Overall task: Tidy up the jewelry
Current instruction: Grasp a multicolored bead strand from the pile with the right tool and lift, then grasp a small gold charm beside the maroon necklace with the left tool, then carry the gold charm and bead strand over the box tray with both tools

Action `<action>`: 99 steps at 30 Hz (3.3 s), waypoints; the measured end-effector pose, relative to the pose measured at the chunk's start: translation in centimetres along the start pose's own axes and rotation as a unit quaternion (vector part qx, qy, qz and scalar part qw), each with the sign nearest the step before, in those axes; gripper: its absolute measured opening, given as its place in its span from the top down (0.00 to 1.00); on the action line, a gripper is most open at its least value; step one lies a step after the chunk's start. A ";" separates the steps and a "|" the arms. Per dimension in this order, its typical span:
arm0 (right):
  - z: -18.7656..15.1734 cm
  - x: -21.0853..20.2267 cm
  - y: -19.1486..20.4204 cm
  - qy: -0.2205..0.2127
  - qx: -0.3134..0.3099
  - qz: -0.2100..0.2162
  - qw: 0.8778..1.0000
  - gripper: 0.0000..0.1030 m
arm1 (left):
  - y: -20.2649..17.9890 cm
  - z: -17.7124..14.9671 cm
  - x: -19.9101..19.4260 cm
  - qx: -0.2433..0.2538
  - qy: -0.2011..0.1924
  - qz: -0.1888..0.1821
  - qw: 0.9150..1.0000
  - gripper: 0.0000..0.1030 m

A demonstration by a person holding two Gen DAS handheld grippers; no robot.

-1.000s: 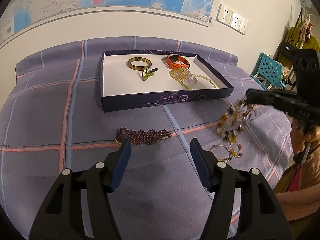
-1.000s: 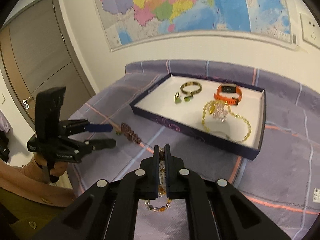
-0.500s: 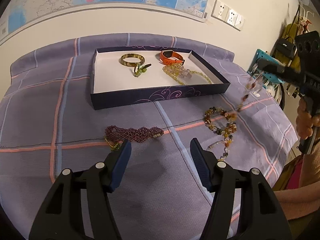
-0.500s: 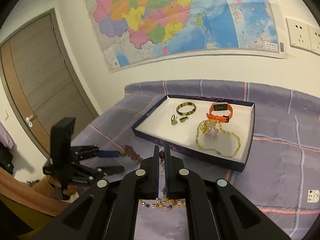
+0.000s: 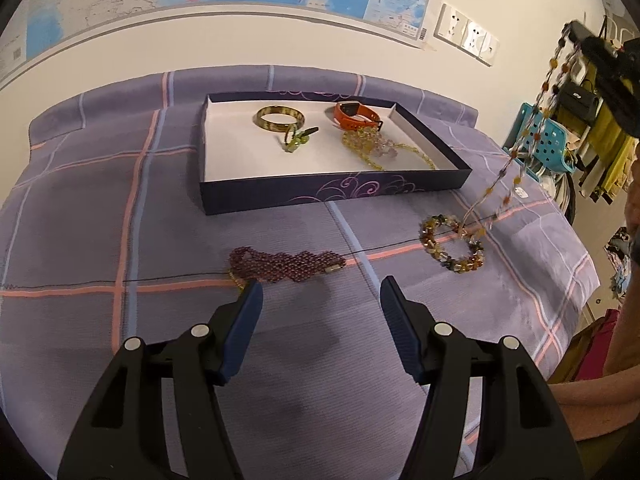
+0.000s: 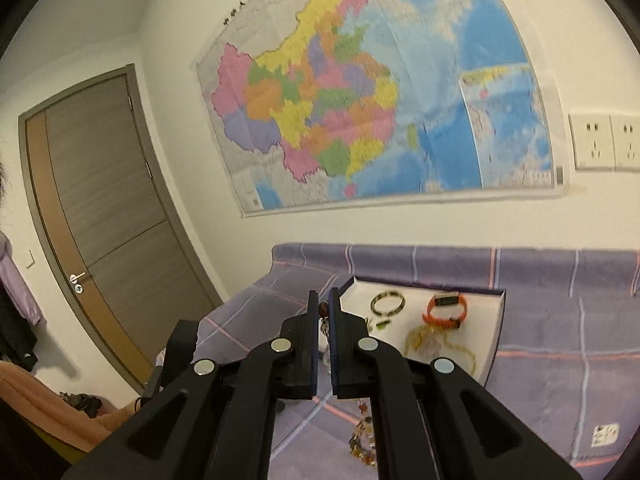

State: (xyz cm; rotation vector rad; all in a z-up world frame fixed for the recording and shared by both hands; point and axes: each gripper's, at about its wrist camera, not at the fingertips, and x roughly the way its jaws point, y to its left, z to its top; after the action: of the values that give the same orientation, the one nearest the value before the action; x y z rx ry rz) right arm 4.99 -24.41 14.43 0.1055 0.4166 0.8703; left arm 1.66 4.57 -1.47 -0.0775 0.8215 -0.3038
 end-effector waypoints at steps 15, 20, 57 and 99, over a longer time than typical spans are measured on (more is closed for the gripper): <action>-0.4 1.5 0.7 0.016 -0.004 0.011 1.000 0.97 | 2.9 0.3 0.1 -0.011 0.001 0.045 0.999 0.43; -0.7 2.1 0.9 0.026 -0.003 0.017 1.000 0.97 | 3.4 0.7 1.4 -0.010 0.018 0.045 0.999 0.53; 1.7 2.6 1.5 0.010 -0.027 0.020 0.999 0.97 | 1.6 2.9 -3.9 0.002 -0.040 0.003 0.999 0.88; 4.6 9.6 -4.6 0.028 0.022 -0.009 0.999 0.97 | 1.3 10.2 2.2 0.026 -0.028 -0.001 0.999 0.88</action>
State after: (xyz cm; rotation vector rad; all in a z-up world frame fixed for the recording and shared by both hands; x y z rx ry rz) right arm 15.57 -19.72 14.51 0.1174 0.4876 0.8480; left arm 10.81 4.63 3.71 -0.0380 0.7584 -0.3227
